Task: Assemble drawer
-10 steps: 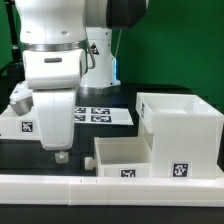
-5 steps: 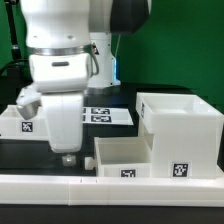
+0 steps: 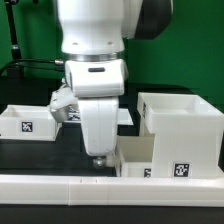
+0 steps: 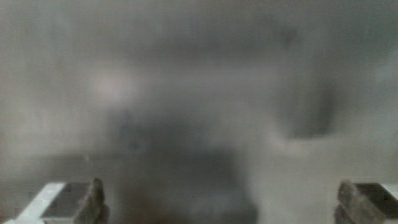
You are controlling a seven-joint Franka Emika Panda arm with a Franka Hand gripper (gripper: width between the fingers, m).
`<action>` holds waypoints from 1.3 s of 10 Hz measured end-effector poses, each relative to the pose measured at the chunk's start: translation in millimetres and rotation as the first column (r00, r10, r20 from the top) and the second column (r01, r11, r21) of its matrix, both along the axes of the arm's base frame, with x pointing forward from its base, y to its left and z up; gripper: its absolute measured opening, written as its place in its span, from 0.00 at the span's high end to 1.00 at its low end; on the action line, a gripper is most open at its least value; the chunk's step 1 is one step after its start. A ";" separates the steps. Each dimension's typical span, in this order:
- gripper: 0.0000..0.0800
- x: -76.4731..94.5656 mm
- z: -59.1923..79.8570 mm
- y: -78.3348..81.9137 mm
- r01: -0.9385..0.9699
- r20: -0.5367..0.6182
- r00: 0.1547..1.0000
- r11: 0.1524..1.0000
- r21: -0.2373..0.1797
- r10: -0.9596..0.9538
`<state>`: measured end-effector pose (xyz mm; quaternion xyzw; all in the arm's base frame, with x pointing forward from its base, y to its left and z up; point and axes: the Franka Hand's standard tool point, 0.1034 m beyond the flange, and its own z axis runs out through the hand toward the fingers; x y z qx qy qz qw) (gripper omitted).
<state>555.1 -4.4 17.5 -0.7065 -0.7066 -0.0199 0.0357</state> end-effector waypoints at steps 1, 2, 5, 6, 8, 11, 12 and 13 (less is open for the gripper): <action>0.19 1.3 0.8 6.2 0.006 0.001 1.000 1.000 0.000 -0.006; 0.19 2.9 2.0 13.8 0.007 0.003 1.000 1.000 0.001 -0.007; 0.19 3.8 3.9 26.8 0.037 -0.006 0.999 0.999 -0.014 -0.037; 0.19 4.4 5.9 27.3 0.049 -0.025 0.998 0.999 -0.019 -0.049; 0.19 7.3 10.5 22.3 0.052 -0.019 0.998 0.998 -0.021 -0.053; 0.19 -12.4 21.6 1.7 0.079 0.024 0.997 0.997 -0.026 -0.079; 0.19 -20.2 29.7 -1.6 0.091 0.060 0.994 0.995 -0.028 -0.089; 0.19 -30.4 39.2 -7.6 0.101 0.077 0.992 0.994 -0.033 -0.098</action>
Offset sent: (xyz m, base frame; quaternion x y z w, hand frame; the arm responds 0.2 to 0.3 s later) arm 0.0073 0.0285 0.0043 0.0048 -0.0235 -0.0125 0.9996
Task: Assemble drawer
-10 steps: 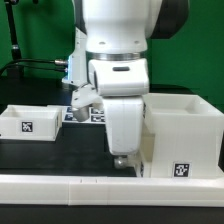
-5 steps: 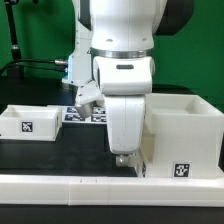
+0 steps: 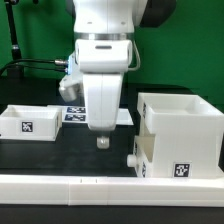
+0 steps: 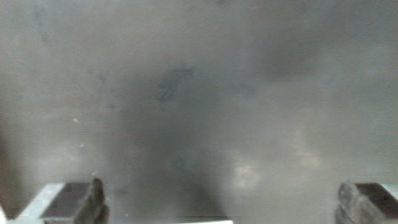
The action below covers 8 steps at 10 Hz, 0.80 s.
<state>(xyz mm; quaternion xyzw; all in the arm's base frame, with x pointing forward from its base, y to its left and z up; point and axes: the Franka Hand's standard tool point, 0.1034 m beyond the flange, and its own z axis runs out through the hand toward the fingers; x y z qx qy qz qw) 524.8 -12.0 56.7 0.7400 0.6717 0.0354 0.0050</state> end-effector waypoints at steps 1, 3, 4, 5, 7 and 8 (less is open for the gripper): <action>0.19 -6.8 6.2 -7.3 -0.003 -0.003 1.000 1.000 -0.005 0.003; 0.19 -6.6 7.9 -13.5 0.006 -0.003 1.000 1.000 -0.007 -0.006; 0.19 -6.7 7.6 -13.9 0.007 -0.003 1.000 1.000 -0.007 -0.007; 0.19 -6.7 7.4 -14.2 0.007 -0.003 1.000 1.000 -0.007 -0.008; 0.19 -7.0 7.0 -14.3 0.011 -0.005 1.000 1.000 -0.006 -0.011; 0.19 -7.0 8.1 -16.8 0.035 0.006 0.999 0.999 -0.005 -0.035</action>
Offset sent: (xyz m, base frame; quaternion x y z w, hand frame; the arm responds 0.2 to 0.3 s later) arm 0.0000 0.0000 0.0000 0.0000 0.0000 0.0000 1.0000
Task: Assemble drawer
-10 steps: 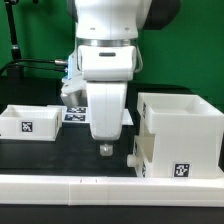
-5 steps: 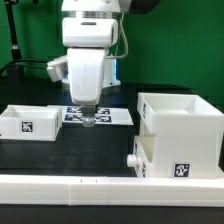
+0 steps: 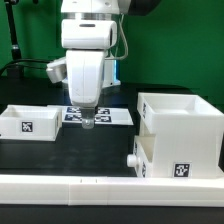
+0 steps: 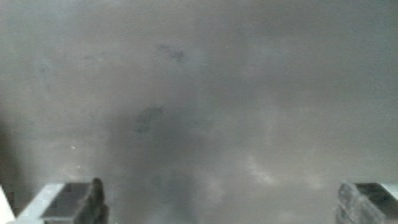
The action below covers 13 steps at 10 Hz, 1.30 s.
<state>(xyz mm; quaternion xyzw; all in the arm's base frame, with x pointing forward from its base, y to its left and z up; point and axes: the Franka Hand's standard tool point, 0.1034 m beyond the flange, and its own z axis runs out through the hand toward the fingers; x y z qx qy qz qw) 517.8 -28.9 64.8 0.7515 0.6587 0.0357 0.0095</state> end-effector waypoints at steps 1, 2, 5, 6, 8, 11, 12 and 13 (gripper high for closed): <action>0.19 -7.8 4.6 -14.0 0.042 0.060 0.997 0.999 -0.001 -0.042; 0.19 -24.5 5.5 -23.8 0.147 0.068 0.987 0.989 0.010 -0.148; 0.19 -39.1 11.7 -37.7 0.463 0.075 0.882 0.885 0.056 -0.466; 0.19 -45.4 7.9 -37.0 0.504 0.069 0.859 0.861 0.062 -0.508; 0.19 -44.7 7.6 -35.9 0.608 0.052 0.789 0.790 0.077 -0.613; 0.19 -45.5 5.7 -35.8 0.758 0.036 0.643 0.643 0.110 -0.765; 0.19 -53.6 -0.3 -36.4 0.817 0.033 0.563 0.563 0.125 -0.826; 0.19 -64.4 -5.5 -38.4 0.882 0.004 0.459 0.456 0.119 -0.889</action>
Offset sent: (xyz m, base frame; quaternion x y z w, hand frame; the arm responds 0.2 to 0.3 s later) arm -0.0226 -0.0174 0.0104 -0.0178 -0.0029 0.2866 0.9579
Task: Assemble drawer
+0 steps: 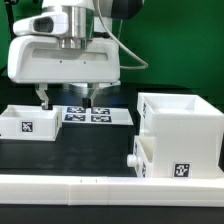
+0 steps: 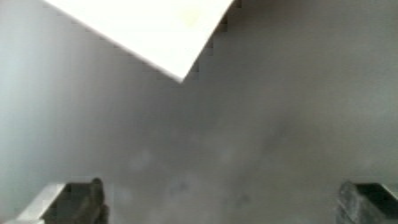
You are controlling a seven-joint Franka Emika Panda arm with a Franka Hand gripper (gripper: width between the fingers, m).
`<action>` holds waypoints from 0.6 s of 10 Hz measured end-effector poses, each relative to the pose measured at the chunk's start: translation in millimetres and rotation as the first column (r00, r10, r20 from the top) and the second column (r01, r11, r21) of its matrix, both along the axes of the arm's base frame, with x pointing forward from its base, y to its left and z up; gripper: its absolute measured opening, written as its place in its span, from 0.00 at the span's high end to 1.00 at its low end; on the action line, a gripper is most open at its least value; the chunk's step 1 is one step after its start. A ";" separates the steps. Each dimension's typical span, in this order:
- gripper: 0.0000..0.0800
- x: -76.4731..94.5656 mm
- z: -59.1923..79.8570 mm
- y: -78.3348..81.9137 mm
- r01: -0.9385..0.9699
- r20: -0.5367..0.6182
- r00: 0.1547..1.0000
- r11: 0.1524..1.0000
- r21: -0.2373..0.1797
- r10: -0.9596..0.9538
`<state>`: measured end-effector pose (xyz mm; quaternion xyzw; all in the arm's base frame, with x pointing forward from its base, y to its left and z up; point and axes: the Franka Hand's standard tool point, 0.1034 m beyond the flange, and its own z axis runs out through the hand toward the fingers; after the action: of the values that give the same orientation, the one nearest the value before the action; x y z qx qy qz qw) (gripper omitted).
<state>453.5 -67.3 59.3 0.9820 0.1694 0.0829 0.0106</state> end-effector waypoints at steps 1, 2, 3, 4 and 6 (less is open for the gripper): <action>0.19 -5.9 -3.1 0.1 0.096 -0.026 0.995 0.995 0.019 -0.096; 0.19 -11.7 -5.9 -2.2 0.161 -0.068 0.985 0.986 0.031 -0.159; 0.19 -15.0 -6.7 -10.6 0.242 -0.083 0.968 0.970 0.041 -0.238; 0.19 -20.0 -8.4 -20.0 0.303 -0.091 0.950 0.952 0.050 -0.298; 0.19 -22.9 -9.7 -24.5 0.347 -0.088 0.936 0.936 0.058 -0.342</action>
Offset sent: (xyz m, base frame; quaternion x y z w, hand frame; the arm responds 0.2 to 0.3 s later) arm -0.0238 -0.0306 -0.0026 0.0327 -0.0427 0.1896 0.9804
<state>430.6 -91.8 49.6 0.9987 -0.0080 0.0483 -0.0171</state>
